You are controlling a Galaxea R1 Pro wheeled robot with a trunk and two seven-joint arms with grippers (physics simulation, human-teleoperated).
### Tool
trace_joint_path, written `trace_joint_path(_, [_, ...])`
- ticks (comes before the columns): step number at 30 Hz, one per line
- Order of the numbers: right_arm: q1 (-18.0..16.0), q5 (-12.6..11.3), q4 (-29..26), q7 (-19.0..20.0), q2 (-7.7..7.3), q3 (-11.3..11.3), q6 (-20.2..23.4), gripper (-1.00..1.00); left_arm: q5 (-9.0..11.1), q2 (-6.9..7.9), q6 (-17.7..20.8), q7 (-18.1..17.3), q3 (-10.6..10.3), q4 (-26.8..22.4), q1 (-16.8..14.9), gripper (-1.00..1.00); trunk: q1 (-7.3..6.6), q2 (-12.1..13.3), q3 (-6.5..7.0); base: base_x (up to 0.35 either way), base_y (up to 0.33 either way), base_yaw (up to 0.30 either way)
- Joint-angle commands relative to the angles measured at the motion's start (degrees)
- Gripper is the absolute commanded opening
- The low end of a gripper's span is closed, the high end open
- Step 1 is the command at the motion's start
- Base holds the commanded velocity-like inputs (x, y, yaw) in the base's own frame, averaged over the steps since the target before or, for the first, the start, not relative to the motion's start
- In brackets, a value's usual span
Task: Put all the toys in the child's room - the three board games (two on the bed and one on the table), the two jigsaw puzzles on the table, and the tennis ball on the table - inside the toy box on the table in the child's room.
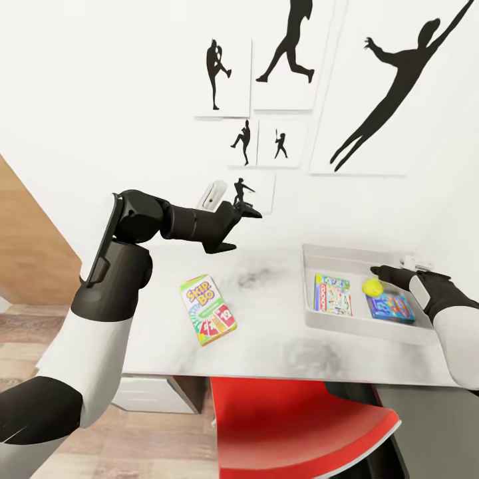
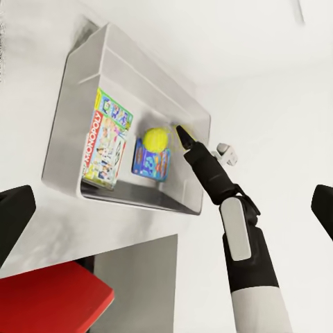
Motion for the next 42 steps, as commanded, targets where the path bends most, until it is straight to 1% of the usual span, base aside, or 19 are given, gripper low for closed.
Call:
trace_joint_path(1, [-0.05,0.59,-0.10,0.40,0.02,-0.45,0.28,1.00,0.24,-0.03,0.51,0.44,0.06,0.00,-0.07,1.00,0.03,-0.12,-0.20,0.000,0.000,0.000])
trace_joint_path(8, [-0.03,0.47,-0.42,0.43,0.02,-0.45,-0.15,1.00,0.24,-0.02,0.51,0.44,0.06,0.00,-0.03,1.00,0.03,-0.12,-0.85,0.000,0.000,0.000])
trace_joint_path(11, [0.24,0.38,-0.85,0.87,0.02,-0.45,-2.46,1.00,0.18,0.02,0.51,0.44,0.06,0.00,0.14,1.00,0.03,-0.12,-1.02,0.000,0.000,0.000])
trace_joint_path(16, [1.31,0.09,-6.31,3.55,-0.02,-0.34,-3.55,1.00,-0.21,0.12,0.57,0.34,0.09,0.04,0.55,1.00,0.03,-0.12,-1.09,0.000,0.000,0.000])
trace_joint_path(19, [5.54,-0.10,-10.36,9.19,-0.05,-0.40,-3.11,1.00,-0.35,0.24,0.59,0.28,-0.08,0.02,0.85,1.00,0.03,-0.12,-1.10,0.000,0.000,0.000])
trace_joint_path(21, [11.59,-0.20,-16.23,15.26,0.04,-0.56,-2.88,1.00,-0.37,0.32,0.65,0.27,-0.42,0.01,1.93,1.00,0.03,-0.12,-1.10,0.000,0.000,0.000])
trace_joint_path(22, [15.31,-0.28,-21.41,18.64,0.10,-0.68,-1.97,1.00,-0.37,0.36,0.79,0.22,-0.53,0.00,2.75,1.00,0.03,-0.12,-1.10,0.000,0.000,0.000])
trace_joint_path(23, [17.05,-0.35,-24.72,20.32,0.15,-0.72,-0.86,1.00,-0.37,0.35,0.86,0.19,-0.57,-0.01,3.22,1.00,0.03,-0.12,-1.10,0.000,0.000,0.000])
trace_joint_path(25, [23.83,-0.58,-40.12,25.87,0.49,-0.85,7.63,1.00,-0.39,0.25,1.16,0.18,-0.70,-0.65,5.28,1.00,0.03,-0.12,-1.10,0.000,0.000,0.000])
trace_joint_path(26, [25.53,-0.62,-43.82,26.75,0.54,-0.91,9.95,1.00,-0.41,0.23,1.20,0.23,-0.78,-0.79,5.74,1.00,0.03,-0.12,-1.10,0.000,0.000,0.000])
trace_joint_path(28, [31.12,-1.23,-55.81,28.88,0.73,-2.00,16.23,1.00,-0.47,0.20,1.31,0.60,-1.66,-1.08,6.95,1.00,0.03,-0.12,-1.10,0.000,0.000,0.000])
trace_joint_path(30, [33.07,-2.20,-59.93,29.41,0.83,-2.74,17.85,1.00,-0.56,0.25,1.34,0.72,-2.30,-1.14,7.27,1.00,0.03,-0.12,-1.10,0.000,0.000,0.000])
trace_joint_path(31, [34.60,-3.54,-63.12,29.76,0.92,-3.27,18.95,1.00,-0.68,0.39,1.35,0.76,-2.73,-1.19,7.47,1.00,0.03,-0.12,-1.10,0.000,0.000,0.000])
trace_joint_path(34, [36.80,-6.28,-68.24,30.16,0.94,-4.08,20.38,1.00,-0.88,0.60,1.43,0.69,-3.22,-1.22,8.47,1.00,0.03,-0.12,-1.10,0.000,0.000,0.000])
trace_joint_path(35, [37.18,-6.59,-69.08,30.20,0.94,-4.34,20.53,1.00,-0.90,0.61,1.44,0.66,-3.25,-1.22,8.77,1.00,0.03,-0.12,-1.10,0.000,0.000,0.000])
trace_joint_path(38, [39.21,-7.42,-72.35,30.44,1.01,-6.68,20.87,1.00,-1.08,0.71,1.46,0.54,-3.24,-1.26,10.12,1.00,0.03,-0.12,-1.10,0.000,0.000,0.000])
trace_joint_path(40, [40.53,-7.80,-73.68,31.68,1.04,-8.99,20.93,1.00,-1.22,0.74,1.47,0.49,-3.18,-1.25,10.96,1.00,0.03,-0.12,-1.10,0.000,0.000,0.000])
trace_joint_path(41, [40.81,-7.87,-73.96,32.52,1.05,-9.67,20.92,1.00,-1.32,0.75,1.47,0.48,-3.14,-1.24,11.14,1.00,0.03,-0.12,-1.10,0.000,0.000,0.000])
trace_joint_path(42, [41.37,-7.99,-74.51,35.18,1.06,-11.18,20.79,1.00,-1.91,0.74,1.47,0.46,-3.05,-1.27,11.50,1.00,0.03,-0.12,-1.10,-0.007,0.017,0.000])
